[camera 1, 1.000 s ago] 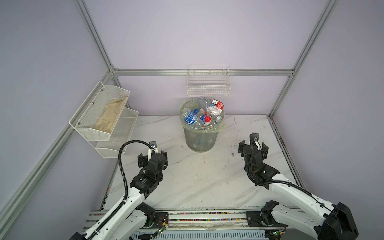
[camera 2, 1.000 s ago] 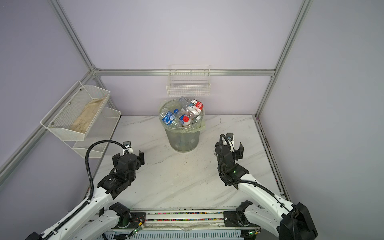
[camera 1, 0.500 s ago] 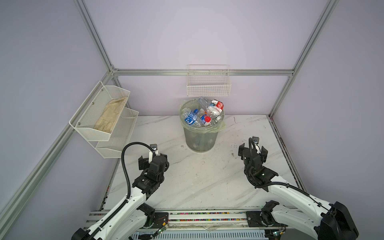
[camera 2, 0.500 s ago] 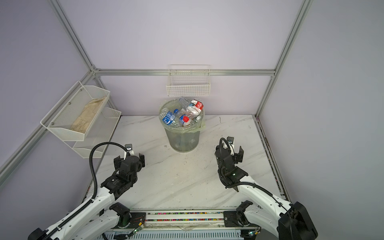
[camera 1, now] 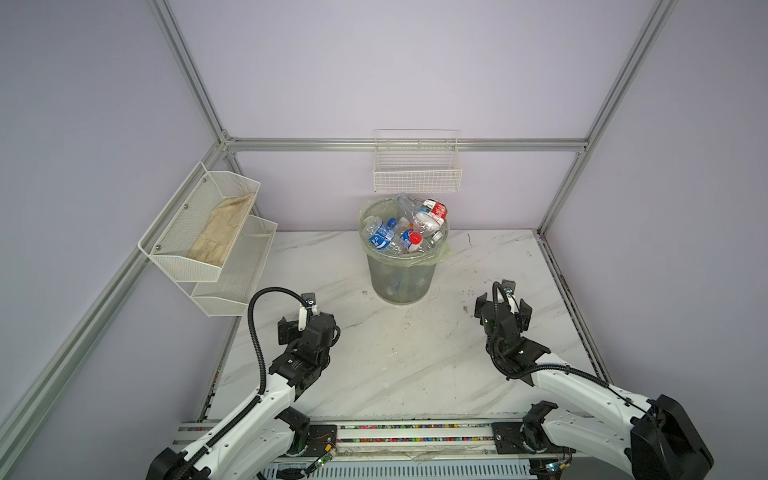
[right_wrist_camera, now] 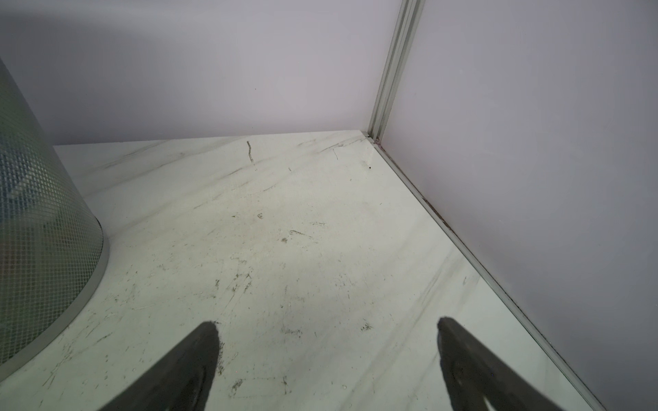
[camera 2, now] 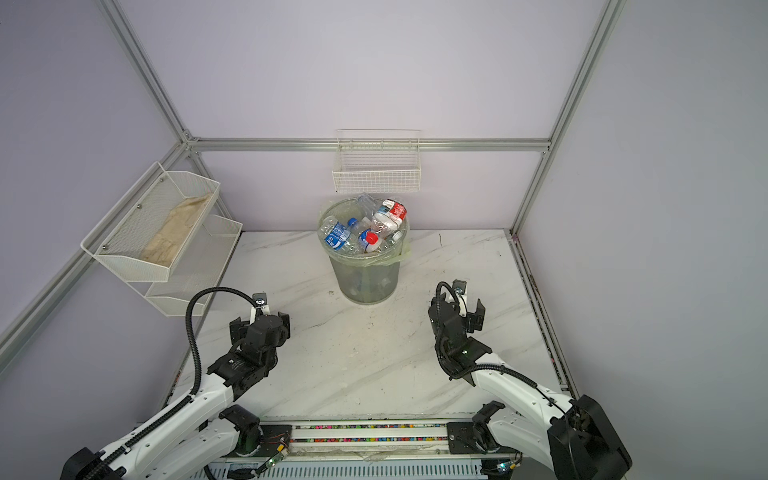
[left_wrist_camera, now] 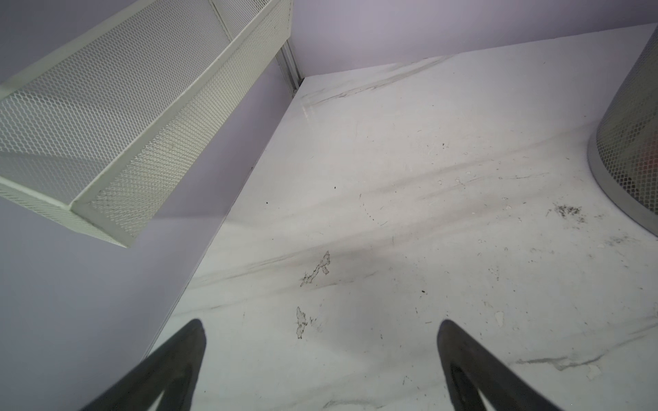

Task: Throw the plastic bottles in the bin
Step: Reset both arms

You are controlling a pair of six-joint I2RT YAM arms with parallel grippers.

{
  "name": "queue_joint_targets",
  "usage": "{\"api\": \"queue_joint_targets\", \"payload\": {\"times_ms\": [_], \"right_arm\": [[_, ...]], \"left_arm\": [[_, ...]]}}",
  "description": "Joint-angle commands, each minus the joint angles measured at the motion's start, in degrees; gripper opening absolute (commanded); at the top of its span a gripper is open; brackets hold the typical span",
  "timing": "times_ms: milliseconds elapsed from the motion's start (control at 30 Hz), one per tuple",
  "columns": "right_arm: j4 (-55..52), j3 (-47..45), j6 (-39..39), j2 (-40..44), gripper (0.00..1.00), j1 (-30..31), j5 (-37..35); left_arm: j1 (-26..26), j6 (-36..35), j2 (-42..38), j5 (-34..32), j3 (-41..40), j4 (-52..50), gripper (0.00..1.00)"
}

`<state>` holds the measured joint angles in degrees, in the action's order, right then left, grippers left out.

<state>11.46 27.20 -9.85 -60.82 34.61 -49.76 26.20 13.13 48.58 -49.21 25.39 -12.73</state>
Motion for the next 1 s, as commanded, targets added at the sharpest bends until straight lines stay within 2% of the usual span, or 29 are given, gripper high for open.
{"api": "queue_joint_targets", "payload": {"times_ms": [0,500,967], "right_arm": [[2.8,-0.7,-1.4,-0.3,0.97,0.1,0.0],[12.1,-4.8,0.3,-4.6,0.97,-0.7,-1.6],[20.0,-6.4,3.0,-6.3,0.97,-5.5,2.2]], "left_arm": [[-0.5,1.6,0.4,-2.2,-2.1,3.1,1.00],[-0.5,3.4,5.2,-4.1,-5.2,7.5,1.00],[-0.6,1.0,7.7,-5.1,-6.3,14.3,1.00]]}}
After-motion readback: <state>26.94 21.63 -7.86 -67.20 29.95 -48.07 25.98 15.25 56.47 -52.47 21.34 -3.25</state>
